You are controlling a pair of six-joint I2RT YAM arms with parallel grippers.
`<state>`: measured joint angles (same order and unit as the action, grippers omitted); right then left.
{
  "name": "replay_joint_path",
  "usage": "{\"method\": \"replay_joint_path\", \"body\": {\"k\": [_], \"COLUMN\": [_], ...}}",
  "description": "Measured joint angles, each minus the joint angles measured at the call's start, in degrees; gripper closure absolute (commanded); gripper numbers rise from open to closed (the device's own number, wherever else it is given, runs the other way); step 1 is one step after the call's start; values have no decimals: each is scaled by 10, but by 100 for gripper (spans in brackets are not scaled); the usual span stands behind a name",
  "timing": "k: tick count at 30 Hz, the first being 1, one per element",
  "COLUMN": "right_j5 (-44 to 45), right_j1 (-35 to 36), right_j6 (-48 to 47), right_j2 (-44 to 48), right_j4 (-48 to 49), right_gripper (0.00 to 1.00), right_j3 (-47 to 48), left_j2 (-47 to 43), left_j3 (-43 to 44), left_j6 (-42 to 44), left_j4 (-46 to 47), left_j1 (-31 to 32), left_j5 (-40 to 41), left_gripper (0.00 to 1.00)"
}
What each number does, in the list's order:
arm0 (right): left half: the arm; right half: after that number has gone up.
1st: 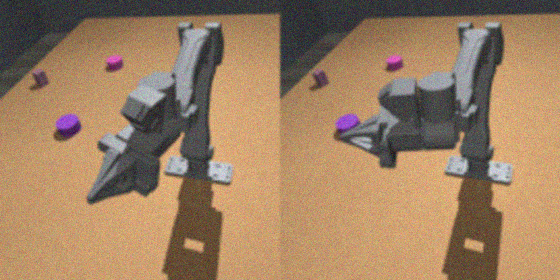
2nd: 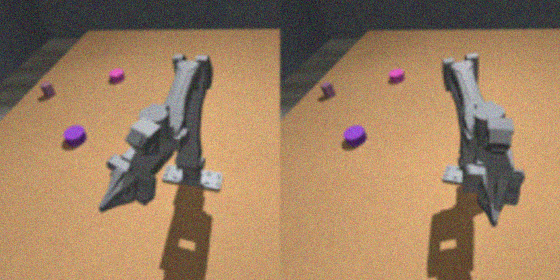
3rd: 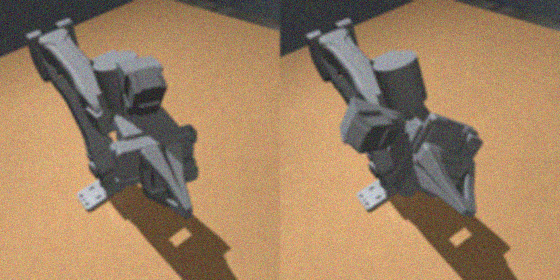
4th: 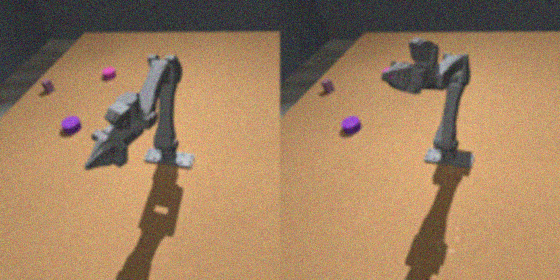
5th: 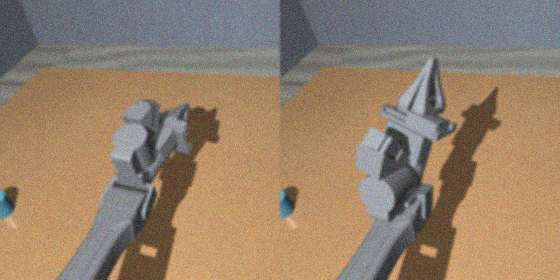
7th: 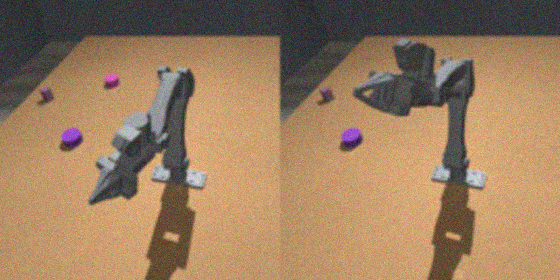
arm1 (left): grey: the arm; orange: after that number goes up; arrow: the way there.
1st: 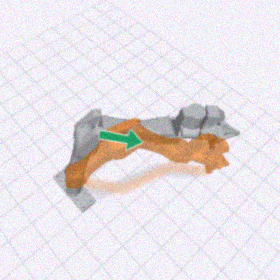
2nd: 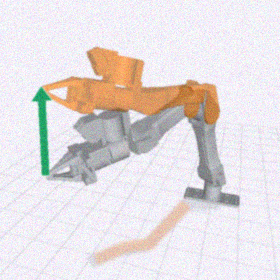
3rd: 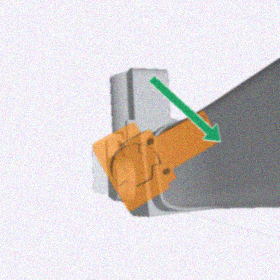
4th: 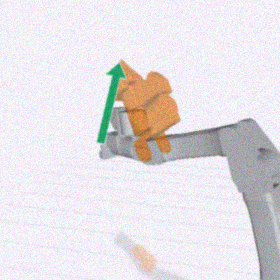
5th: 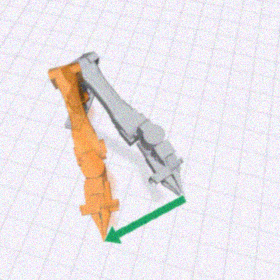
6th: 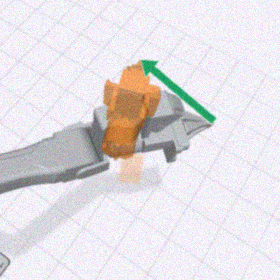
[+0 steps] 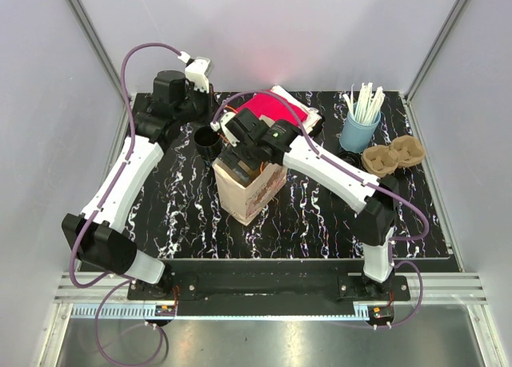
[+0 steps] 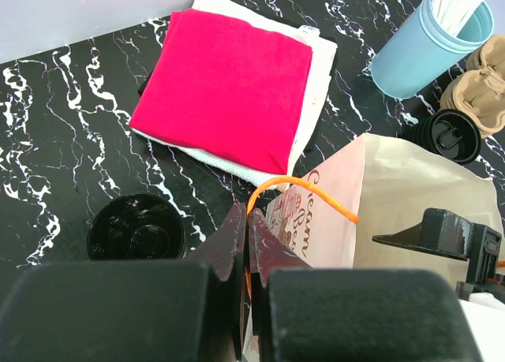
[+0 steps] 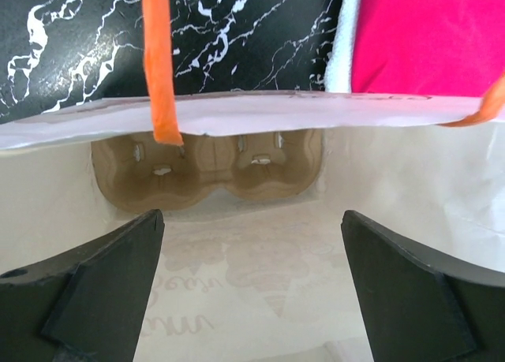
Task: Pack the takeout coffee
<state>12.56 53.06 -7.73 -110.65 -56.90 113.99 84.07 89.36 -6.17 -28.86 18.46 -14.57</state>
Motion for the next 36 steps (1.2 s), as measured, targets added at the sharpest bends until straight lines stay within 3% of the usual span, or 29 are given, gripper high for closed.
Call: {"method": "replay_joint_path", "body": {"k": [36], "right_j5": [-3], "right_j1": [-2], "right_j6": [-147], "right_j2": [132], "right_j4": [-31], "right_gripper": [0], "right_j3": [86], "left_j2": [0], "left_j3": [0], "left_j6": [-4], "left_j4": [0], "left_j1": [1], "left_j5": [-2], "left_gripper": [100]}}
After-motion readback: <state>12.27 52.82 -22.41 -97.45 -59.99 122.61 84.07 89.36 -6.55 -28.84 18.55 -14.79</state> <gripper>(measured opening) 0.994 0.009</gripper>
